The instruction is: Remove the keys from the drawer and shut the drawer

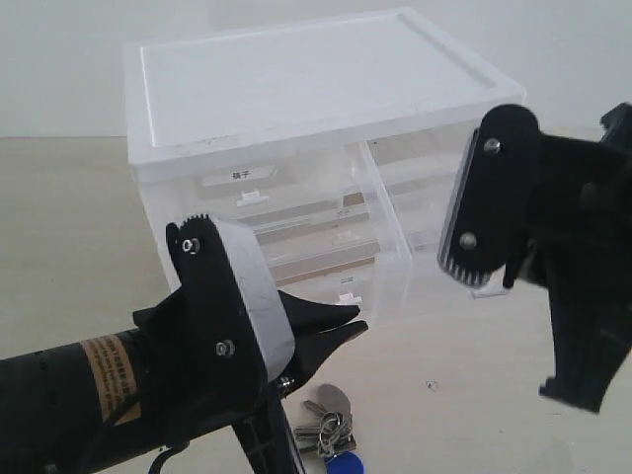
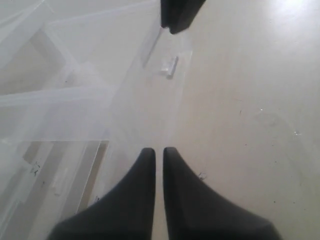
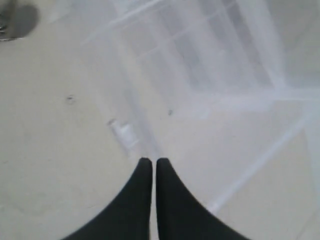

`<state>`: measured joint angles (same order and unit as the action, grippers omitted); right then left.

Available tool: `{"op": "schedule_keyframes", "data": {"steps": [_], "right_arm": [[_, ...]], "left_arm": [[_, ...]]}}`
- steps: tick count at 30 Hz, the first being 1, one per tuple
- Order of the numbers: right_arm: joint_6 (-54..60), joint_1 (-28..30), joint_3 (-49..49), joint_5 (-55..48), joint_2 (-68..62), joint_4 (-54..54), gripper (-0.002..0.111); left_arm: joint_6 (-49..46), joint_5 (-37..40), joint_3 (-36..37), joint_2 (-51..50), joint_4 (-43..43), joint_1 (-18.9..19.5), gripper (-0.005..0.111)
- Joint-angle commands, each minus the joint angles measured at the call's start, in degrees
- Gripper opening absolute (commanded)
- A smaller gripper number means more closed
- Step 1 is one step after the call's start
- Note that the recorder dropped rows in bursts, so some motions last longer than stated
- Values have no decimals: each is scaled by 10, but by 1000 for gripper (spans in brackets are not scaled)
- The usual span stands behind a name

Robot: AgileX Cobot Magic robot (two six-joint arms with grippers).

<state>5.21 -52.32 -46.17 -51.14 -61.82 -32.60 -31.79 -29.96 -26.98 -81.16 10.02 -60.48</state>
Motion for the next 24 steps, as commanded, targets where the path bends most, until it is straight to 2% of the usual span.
{"op": "schedule_keyframes", "data": {"steps": [1,6,9,10,11,13,16,18,21,24], "right_arm": [[-128,-2,-3,20,5,-116,0],[-231,-2,-3,40,5,-171,0],[-494,6,-3,-31,5,-338,1],[-523,18,-3,-41,5,-358,5],[-519,35,-3,-33,5,-351,9],[-471,89,-12,32,0,-262,18],[-302,186,-44,110,-28,-37,25],[-202,242,-68,123,-55,98,25],[-148,307,-99,129,-96,158,25],[-94,318,-106,134,-122,205,33]], "left_arm": [[-4,-3,-4,-3,6,2,5],[-9,2,-4,-2,11,2,5],[-27,-8,-4,11,70,7,5],[-34,-13,-4,18,86,10,5],[-38,-14,-4,24,96,13,5],[-38,-9,-4,39,103,20,5],[-38,14,-4,58,103,20,5],[-41,30,-4,69,103,20,5],[-48,45,-4,78,103,20,5],[-53,48,-4,77,103,20,5]]}}
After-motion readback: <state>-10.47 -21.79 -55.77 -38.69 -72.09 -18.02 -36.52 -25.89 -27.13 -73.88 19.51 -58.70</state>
